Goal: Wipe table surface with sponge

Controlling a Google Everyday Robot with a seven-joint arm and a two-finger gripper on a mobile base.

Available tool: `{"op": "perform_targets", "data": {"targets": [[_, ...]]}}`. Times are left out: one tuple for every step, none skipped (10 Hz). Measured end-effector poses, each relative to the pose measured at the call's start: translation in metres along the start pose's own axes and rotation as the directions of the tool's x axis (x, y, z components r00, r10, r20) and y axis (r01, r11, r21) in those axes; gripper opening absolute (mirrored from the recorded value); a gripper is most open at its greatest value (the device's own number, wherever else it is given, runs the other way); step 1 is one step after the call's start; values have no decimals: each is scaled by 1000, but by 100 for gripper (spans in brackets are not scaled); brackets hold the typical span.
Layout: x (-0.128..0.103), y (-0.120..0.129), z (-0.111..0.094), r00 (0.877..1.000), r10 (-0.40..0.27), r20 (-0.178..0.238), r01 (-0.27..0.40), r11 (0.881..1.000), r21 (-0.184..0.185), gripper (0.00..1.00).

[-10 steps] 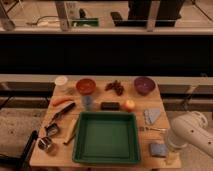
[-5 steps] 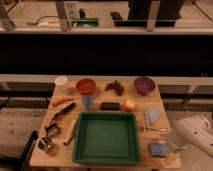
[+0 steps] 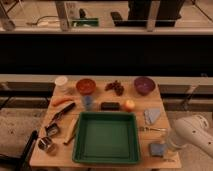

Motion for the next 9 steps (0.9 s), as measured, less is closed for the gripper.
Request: {"op": "perform_targets", "data": {"targets": [[0, -1, 0, 1000, 0, 0, 0, 1000, 0, 39], [0, -1, 1, 1000, -2, -3, 2, 1000, 0, 27], [2, -2, 1, 1000, -1, -6, 1, 1000, 1, 23], [3, -2, 0, 1000, 2, -11, -2, 1000, 2, 22], [6, -3, 0, 1000, 8, -15, -8, 1000, 3, 22], [10, -3, 0, 1000, 16, -27, -16, 1000, 1, 22], [12, -4, 0, 999, 20, -33, -20, 1000, -1, 22], [14, -5, 1, 999, 23, -43, -23, 1000, -3, 22], [15, -8, 2, 998, 24, -52, -24, 1000, -4, 22]]}}
